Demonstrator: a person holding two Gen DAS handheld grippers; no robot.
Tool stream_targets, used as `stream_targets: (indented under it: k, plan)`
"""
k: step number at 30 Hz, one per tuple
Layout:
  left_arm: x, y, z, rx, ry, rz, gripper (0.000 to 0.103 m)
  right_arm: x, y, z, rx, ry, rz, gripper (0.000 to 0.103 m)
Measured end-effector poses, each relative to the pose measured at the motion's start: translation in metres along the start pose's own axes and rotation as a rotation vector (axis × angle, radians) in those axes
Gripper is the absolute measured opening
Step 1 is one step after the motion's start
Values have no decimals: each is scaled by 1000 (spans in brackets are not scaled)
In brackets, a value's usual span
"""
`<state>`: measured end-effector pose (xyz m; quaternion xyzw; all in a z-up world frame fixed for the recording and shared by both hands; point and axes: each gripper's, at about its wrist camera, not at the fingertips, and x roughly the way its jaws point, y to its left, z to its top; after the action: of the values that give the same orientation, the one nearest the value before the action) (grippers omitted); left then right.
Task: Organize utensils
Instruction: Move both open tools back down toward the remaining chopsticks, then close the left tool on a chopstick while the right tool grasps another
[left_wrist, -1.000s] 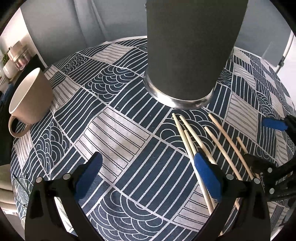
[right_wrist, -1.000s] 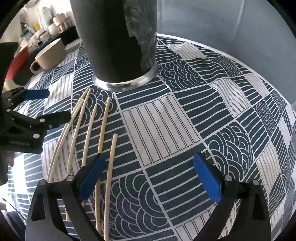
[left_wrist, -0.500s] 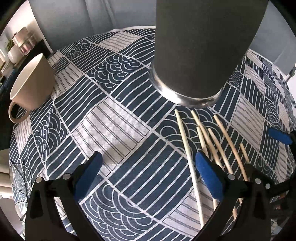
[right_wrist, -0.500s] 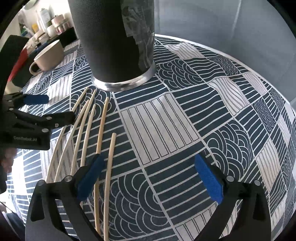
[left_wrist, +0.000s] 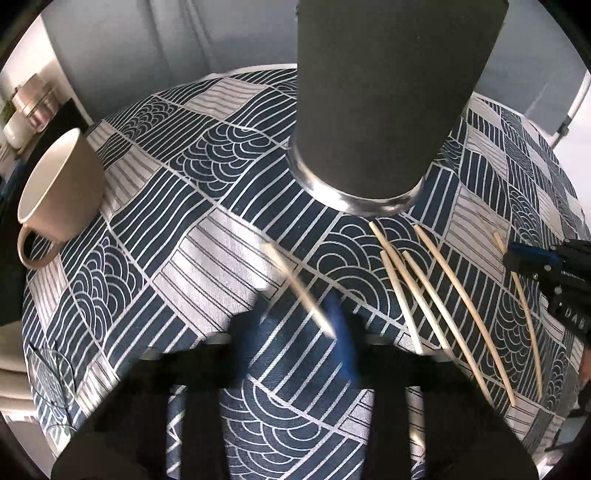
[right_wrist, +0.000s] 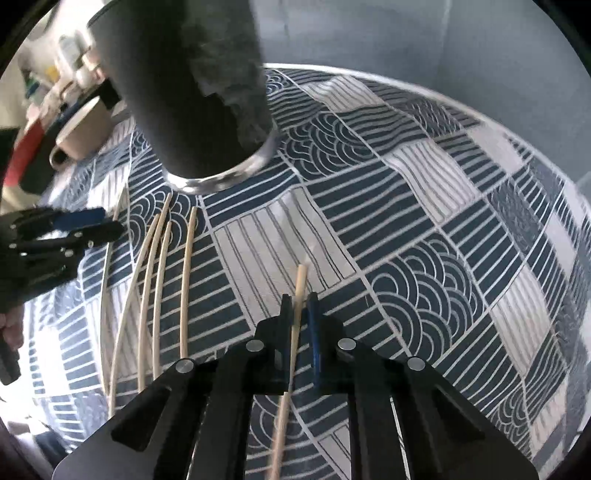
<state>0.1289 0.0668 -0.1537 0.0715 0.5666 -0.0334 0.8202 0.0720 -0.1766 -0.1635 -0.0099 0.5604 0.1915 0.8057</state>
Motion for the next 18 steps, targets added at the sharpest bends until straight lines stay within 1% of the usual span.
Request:
stream_targets:
  k: [1,2,3,4,6,9,11,14,16,18]
  plan:
    - [0,4,1,-11,9,-6,11,0,-4,0,7,6,-1,5]
    - [0,9,3,-28,16,-20,7,-1,-8,-1,20,12,16,5]
    - [2,14,4,-42,21,-29,5,-1,-10,-2,32,15,30,5]
    - [2,19,5,-61,29,-45,5,-1,-15,-4,54,16,50,5]
    - [2,22,5,-69,38,-64,4,-1,-25,-8,98,9,84,4]
    - [1,24,5,-76,46,-67,4,-3,-32,-14,124,1,108,5]
    - [2,27,6,-93,51,-73,4,-6,-35,-15,126,-7,109,4]
    - [0,33,12,-111,50,-72,4,-13,-40,-8,136,-29,99,5]
    - [-5,36,20,-112,34,-61,4,-21,-44,2,157,-63,114,5]
    - [-10,41,30,-123,19,-66,4,-31,-46,13,162,-98,127,5]
